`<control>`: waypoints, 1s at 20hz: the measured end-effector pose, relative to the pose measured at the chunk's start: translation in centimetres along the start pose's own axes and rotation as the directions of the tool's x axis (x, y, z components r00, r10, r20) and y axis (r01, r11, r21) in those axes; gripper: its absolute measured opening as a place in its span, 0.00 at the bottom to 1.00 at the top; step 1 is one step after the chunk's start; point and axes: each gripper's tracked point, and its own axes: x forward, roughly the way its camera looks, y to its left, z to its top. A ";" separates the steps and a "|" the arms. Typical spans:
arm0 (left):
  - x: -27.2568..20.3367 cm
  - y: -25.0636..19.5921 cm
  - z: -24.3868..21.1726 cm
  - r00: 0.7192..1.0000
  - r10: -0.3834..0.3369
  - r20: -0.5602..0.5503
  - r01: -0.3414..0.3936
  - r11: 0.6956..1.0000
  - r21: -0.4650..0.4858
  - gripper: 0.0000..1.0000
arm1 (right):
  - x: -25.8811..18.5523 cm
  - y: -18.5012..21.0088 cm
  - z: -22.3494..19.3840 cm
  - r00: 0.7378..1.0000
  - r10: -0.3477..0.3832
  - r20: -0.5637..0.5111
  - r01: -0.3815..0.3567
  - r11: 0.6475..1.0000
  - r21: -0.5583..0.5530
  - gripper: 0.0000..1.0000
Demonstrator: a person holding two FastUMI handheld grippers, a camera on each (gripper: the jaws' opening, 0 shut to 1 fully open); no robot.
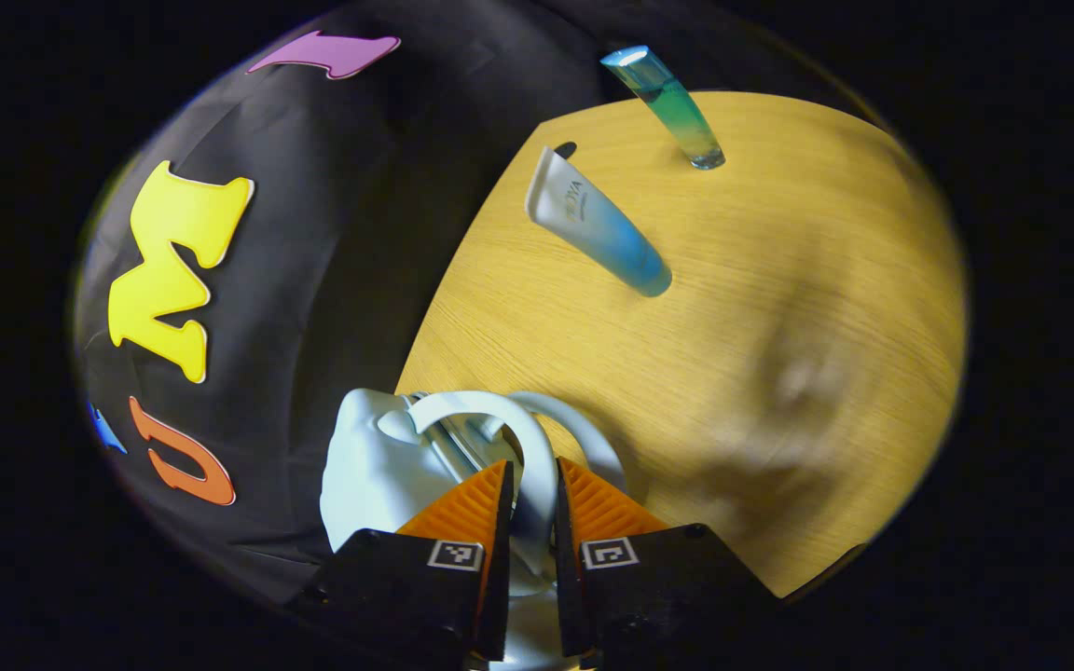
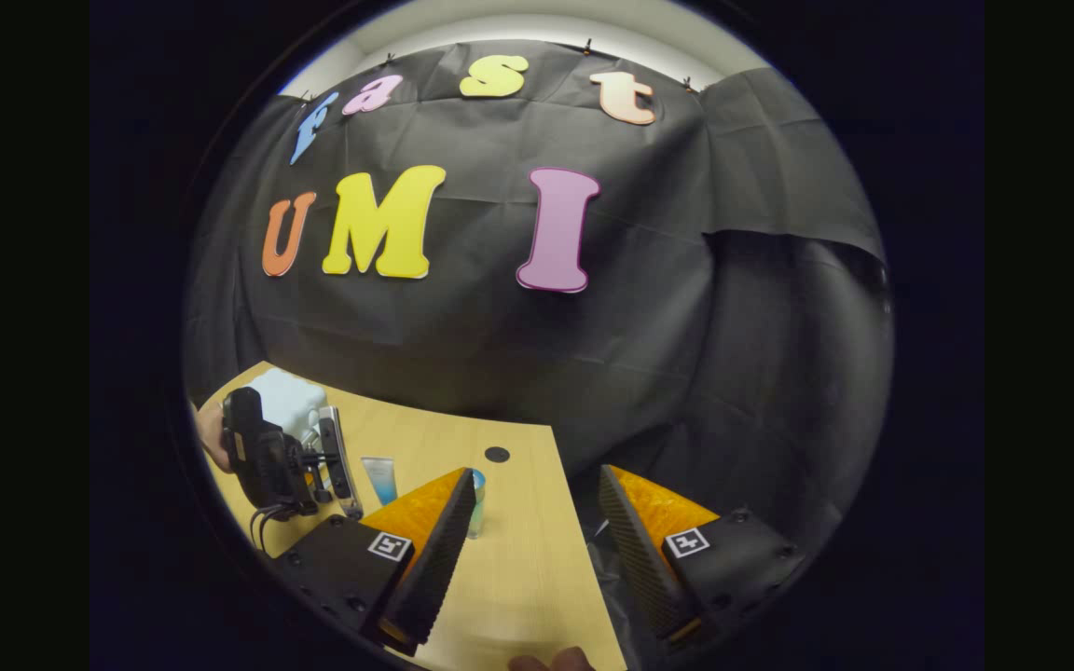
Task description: First open the suitcase, pack the skin care products into it, and then close the suitcase.
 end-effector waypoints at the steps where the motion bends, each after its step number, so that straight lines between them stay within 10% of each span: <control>1: -0.6 0.7 0.3 1.000 0.019 0.023 -0.018 1.000 -0.022 0.18 | 0.0 0.4 0.4 1.000 0.010 0.011 -0.010 1.000 0.001 0.80; 7: -7.7 12.6 0.1 0.968 0.175 0.179 -0.106 0.934 -0.341 0.06 | 0.4 3.7 3.0 0.995 0.078 0.061 -0.078 0.997 -0.009 0.80; 11: -13.0 22.2 -6.7 0.927 0.342 0.155 -0.196 0.794 -0.576 0.04 | 0.5 6.6 4.6 0.989 0.129 0.078 -0.128 0.992 -0.023 0.80; 16: -15.7 28.9 -18.0 0.896 0.429 0.113 -0.132 0.501 -0.855 0.03 | 0.4 10.8 6.0 0.977 0.199 0.081 -0.196 0.979 -0.050 0.80; 20: -14.9 30.5 -27.4 0.885 0.461 0.060 -0.149 0.403 -0.903 0.03 | 0.8 12.7 5.7 0.978 0.207 0.031 -0.205 0.977 -0.066 0.80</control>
